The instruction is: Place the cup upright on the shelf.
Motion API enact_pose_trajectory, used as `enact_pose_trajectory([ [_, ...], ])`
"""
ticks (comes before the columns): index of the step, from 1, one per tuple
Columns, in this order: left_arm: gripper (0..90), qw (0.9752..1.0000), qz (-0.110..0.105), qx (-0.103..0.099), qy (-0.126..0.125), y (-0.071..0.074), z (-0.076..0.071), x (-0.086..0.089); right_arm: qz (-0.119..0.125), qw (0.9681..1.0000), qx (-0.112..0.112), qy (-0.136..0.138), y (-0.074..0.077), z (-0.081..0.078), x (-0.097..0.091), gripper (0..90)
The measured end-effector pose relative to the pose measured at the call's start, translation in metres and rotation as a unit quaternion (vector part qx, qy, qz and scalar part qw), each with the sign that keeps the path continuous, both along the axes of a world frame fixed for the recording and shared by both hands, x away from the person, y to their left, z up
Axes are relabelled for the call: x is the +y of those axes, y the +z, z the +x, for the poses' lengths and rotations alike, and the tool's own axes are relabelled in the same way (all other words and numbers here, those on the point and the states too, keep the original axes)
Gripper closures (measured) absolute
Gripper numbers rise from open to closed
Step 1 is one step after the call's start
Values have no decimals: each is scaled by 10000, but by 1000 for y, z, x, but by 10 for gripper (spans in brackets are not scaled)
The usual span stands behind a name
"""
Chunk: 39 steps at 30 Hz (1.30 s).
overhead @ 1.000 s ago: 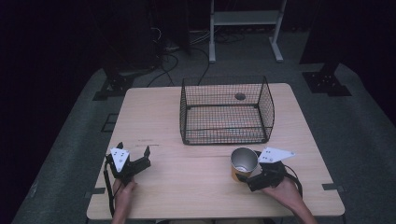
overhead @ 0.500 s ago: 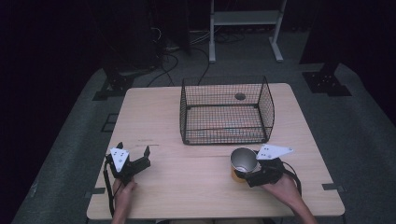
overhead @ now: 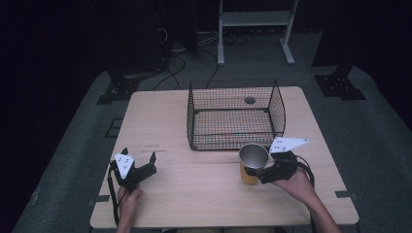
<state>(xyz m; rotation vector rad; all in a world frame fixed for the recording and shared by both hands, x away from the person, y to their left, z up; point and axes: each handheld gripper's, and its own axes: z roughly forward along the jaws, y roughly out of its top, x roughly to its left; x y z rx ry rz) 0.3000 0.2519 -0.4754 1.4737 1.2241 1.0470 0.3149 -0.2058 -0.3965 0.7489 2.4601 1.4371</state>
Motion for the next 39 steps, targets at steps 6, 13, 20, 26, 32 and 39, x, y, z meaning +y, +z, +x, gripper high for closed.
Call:
enact_pose_trajectory([
  [6, 8, 10000, -17, 6, 7, 0, 0, 0, 8, 9999, -24, 137, 17, 10, 5, 128],
  [13, 8, 10000, -5, 16, 9, 0, 0, 0, 99, 9995, -114, 293, 45, 25, 11, 128],
  [20, 8, 10000, -16, 11, 11, 0, 0, 0, 24, 9991, -119, 414, 67, 42, 22, 128],
  [26, 8, 10000, 10, 3, 6, 0, 0, 0, 47, 9987, -68, 494, 80, 63, 31, 128],
  [32, 8, 10000, -12, 12, 14, 0, 0, 0, -20, 9986, -22, 522, 87, 91, 42, 128],
  [39, 8, 10000, -9, 7, 14, 0, 0, 0, -23, 9991, 133, 401, 90, 124, 51, 127],
])
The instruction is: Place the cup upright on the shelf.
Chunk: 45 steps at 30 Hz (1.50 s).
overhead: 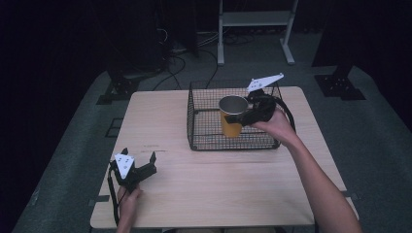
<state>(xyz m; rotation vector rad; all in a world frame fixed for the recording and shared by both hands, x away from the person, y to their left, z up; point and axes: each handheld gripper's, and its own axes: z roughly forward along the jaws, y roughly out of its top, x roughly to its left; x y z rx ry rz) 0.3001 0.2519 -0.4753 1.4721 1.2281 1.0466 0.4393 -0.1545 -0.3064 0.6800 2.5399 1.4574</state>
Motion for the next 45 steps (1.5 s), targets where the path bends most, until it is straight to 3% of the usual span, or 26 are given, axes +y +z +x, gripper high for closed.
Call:
enact_pose_trajectory([
  [11, 8, 10000, -7, -6, -10, 0, 0, 0, -99, 9998, 138, -126, -4, 35, 13, 127],
  [15, 8, 10000, 2, -10, -7, 0, 0, 0, -117, 9994, 310, -112, -10, 49, 20, 127],
  [21, 8, 10000, -16, -12, -13, 0, 0, 0, -192, 9991, 363, -108, -22, 63, 29, 126],
  [28, 8, 10000, -9, -20, -16, 0, 0, 0, -405, 9977, 503, -216, -39, 74, 32, 126],
  [35, 8, 10000, -20, -24, -17, 0, 0, 1, -378, 9968, 607, -362, -50, 84, 30, 126],
  [45, 8, 10000, -15, -22, -30, 0, 0, 1, -553, 9939, 831, -461, -66, 92, 30, 125],
])
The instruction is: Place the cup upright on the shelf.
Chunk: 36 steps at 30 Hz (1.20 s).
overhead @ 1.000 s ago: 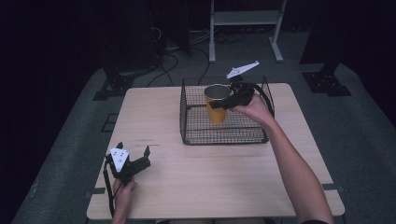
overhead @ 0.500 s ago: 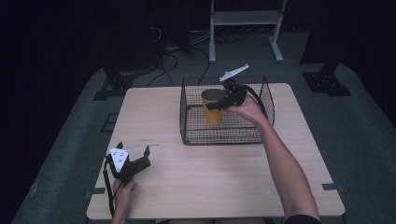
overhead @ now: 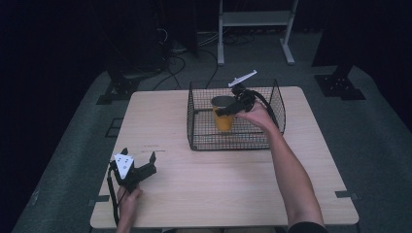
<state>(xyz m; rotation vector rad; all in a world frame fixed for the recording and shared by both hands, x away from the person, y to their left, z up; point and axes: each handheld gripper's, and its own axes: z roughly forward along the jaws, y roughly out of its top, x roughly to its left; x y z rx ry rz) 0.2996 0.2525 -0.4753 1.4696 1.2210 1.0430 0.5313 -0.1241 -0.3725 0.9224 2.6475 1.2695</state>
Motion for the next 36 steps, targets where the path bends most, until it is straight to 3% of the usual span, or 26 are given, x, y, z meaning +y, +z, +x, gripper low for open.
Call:
enact_pose_trajectory([
  [17, 8, 10000, 28, 2, 7, 0, 0, -1, -256, 9995, 30, -171, -18, 3, -5, 124],
  [36, 8, 10000, 47, -3, -4, 0, -1, -1, -432, 9988, -72, -209, -26, 2, -4, 124],
])
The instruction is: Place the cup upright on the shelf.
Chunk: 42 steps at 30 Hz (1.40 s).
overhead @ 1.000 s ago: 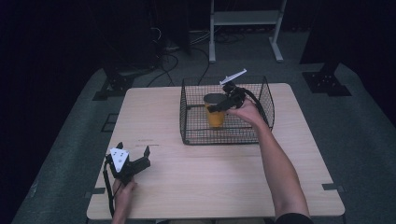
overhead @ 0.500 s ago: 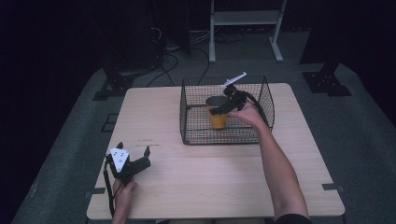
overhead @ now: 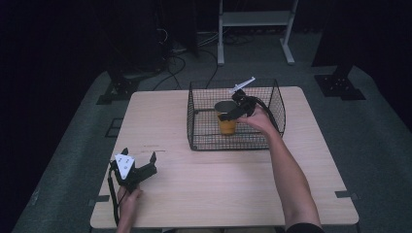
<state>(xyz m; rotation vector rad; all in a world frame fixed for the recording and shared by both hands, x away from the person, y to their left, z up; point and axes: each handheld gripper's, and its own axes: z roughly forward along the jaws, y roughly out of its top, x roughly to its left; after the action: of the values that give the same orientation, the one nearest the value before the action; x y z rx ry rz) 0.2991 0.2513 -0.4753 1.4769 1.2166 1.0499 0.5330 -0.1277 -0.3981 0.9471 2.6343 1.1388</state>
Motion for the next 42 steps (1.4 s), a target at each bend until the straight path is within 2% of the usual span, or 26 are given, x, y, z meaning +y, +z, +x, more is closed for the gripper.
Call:
enact_pose_trajectory([
  [6, 8, 10000, 5, -1, -4, 0, 0, 0, -93, 9998, -116, 116, 0, -4, 1, 123],
  [18, 8, 10000, 21, 1, -3, 0, 0, -1, -277, 9994, -135, 145, 0, -8, 0, 115],
  [21, 8, 10000, 24, 4, -2, 0, 0, -1, -413, 9990, -116, 146, -1, -9, -1, 105],
  [30, 8, 10000, 20, 6, 2, 0, 0, -1, -397, 9990, -117, 170, 1, -10, -3, 99],
  [37, 8, 10000, 35, 4, 9, 0, 0, -1, -288, 9994, -105, 143, 4, -12, -4, 73],
  [39, 8, 10000, 37, 1, 8, 0, 0, -1, -277, 9994, -153, 117, 6, -13, -5, 29],
  [42, 8, 10000, 42, -5, 14, 0, 0, -1, -243, 9995, -162, 110, 7, -13, -5, 23],
])
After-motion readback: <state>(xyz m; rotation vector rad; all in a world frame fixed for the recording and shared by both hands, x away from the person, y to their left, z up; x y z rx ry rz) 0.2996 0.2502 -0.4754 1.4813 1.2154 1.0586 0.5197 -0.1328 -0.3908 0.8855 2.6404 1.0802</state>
